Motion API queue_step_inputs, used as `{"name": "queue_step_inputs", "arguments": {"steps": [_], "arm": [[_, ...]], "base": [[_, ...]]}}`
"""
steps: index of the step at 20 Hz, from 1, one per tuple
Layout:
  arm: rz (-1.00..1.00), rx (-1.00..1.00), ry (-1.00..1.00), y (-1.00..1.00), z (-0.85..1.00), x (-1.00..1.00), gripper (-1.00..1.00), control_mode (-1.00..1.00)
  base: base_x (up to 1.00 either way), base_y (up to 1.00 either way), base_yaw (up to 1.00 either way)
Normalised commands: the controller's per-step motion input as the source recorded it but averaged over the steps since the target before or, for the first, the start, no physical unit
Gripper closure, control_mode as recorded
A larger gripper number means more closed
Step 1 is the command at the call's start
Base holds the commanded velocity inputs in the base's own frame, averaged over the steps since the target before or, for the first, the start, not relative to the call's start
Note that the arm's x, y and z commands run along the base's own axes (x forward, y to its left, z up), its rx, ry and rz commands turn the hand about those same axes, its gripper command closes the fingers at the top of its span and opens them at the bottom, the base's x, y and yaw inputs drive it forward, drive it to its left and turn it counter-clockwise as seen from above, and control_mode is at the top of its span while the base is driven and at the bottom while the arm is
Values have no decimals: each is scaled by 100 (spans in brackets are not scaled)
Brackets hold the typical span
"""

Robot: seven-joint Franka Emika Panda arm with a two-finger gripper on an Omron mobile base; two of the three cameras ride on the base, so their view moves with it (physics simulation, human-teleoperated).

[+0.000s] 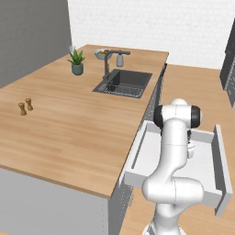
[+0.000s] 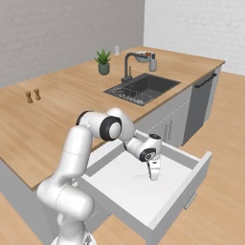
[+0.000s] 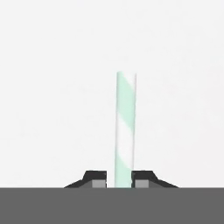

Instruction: Take a straw from the drawer in front and place it inside the glass cup on the dining counter.

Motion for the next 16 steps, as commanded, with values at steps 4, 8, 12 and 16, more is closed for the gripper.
{"name": "queue_step_inputs", "arguments": {"steps": [4,8,12,16], "arm": [[0,0,-13,-7,15,-18,100,-100],[0,0,-22,-5,71,-44,100,-100],[0,0,-28,-7,95,-54,100,-100],[0,-4,-36,-3,100,-52,100,-100]], "base": [[0,0,0],[0,0,0],[0,0,0],[0,0,0]]}}
